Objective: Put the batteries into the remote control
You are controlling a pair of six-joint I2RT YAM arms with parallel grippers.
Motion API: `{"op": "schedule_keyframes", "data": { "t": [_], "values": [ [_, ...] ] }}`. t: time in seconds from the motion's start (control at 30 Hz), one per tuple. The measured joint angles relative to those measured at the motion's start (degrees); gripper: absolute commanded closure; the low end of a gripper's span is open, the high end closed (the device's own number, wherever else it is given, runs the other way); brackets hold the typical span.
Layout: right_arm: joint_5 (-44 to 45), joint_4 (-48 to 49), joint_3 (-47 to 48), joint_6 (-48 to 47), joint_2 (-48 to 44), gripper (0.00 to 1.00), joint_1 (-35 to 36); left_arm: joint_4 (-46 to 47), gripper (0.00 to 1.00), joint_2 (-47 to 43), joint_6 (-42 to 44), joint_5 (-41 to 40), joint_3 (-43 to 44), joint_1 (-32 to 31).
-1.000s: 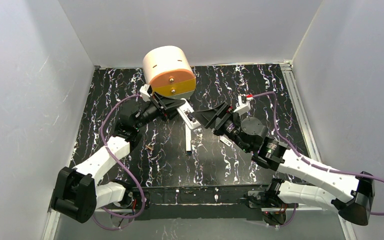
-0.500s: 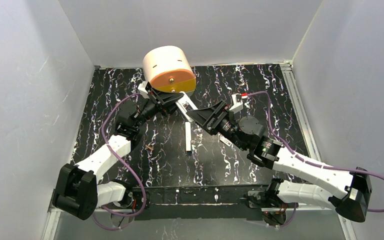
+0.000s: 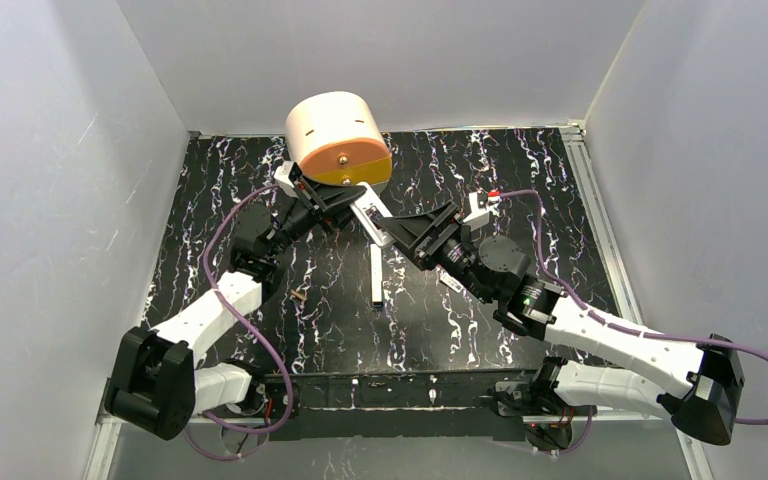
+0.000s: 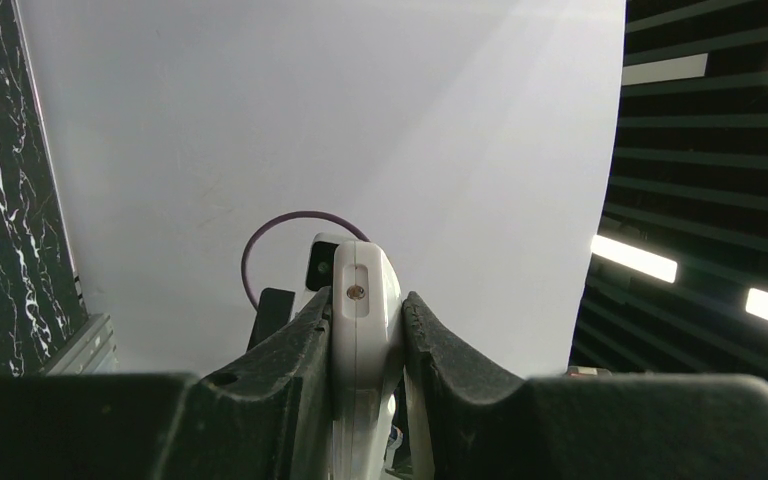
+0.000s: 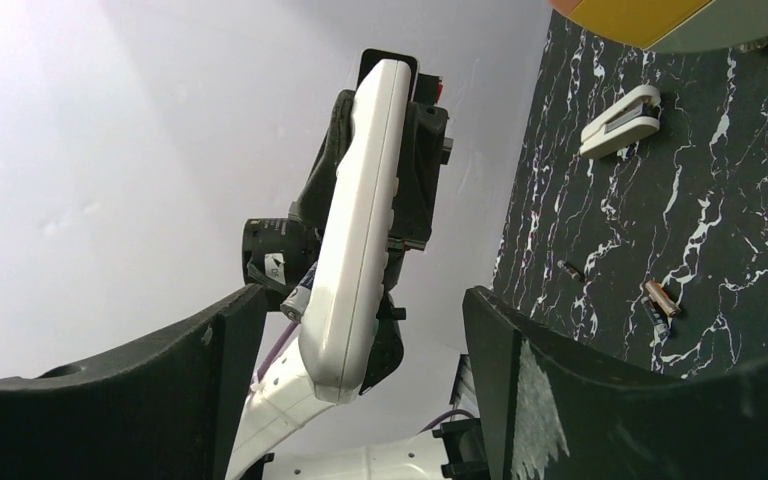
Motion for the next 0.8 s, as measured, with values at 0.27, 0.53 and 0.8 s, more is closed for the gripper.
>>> {"op": "schedule_keyframes", "data": {
  "t": [0.27,0.53,0.8],
  "values": [
    [0.0,1.8,-1.5,0.2,-0.2,0.25,0.0,1.9,1.0,0.0,0.6,0.3,-0.6,0.0],
    [0.0,2.5,-1.6,0.5,-0.1,0.3,-0.3,3.3,1.0,0.0,0.6,0.5,-1.0,0.0],
    [-1.9,3.5,-1.2,1.5,1.9,0.33,-0.4,3.4,1.0,0.3,0.6,0.4,-1.1,0.1]
  ]
}}
